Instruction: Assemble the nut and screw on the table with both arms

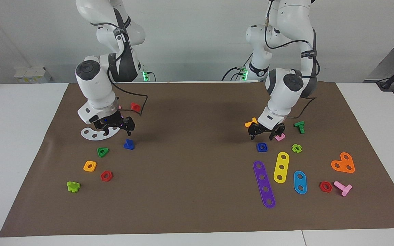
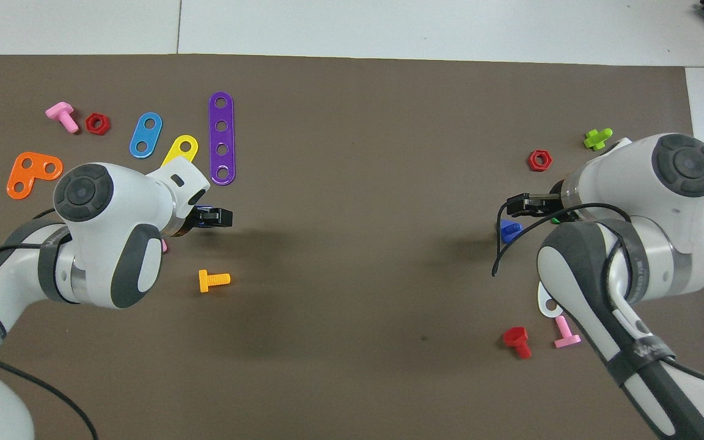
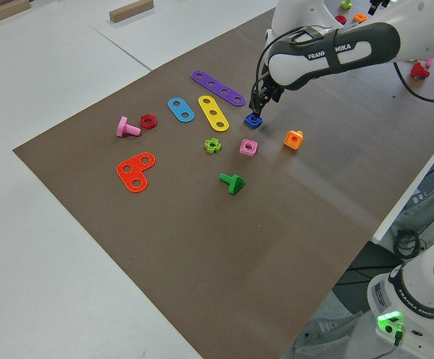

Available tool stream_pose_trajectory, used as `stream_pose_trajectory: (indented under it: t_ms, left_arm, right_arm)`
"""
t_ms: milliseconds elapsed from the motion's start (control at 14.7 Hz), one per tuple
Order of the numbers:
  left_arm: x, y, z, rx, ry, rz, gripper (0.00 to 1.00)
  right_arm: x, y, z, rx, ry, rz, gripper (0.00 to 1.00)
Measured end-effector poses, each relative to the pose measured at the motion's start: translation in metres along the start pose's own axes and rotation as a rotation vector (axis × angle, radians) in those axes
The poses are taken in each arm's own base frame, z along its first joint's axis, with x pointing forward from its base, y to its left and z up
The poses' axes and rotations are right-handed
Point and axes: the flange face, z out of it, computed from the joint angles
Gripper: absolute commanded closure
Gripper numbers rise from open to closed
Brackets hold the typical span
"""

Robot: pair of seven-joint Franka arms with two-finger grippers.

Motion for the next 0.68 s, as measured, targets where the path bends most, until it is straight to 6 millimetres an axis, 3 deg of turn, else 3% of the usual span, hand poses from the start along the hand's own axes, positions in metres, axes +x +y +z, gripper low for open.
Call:
stream_pose_trajectory:
  t_ms: [340, 679]
  left_arm:
    - [0.000, -0.005, 0.023, 0.043, -0.027, 0.050, 0.13]
    - [0.002, -0.006, 0.032, 0.044, -0.021, 0.057, 0.18]
  right_arm:
    - [-0.007, -0.019, 0.040, 0.008, 0.013, -0.040, 0.12]
    - [-0.013, -0.015, 0.055, 0.010, 0.023, -0.087, 0.19]
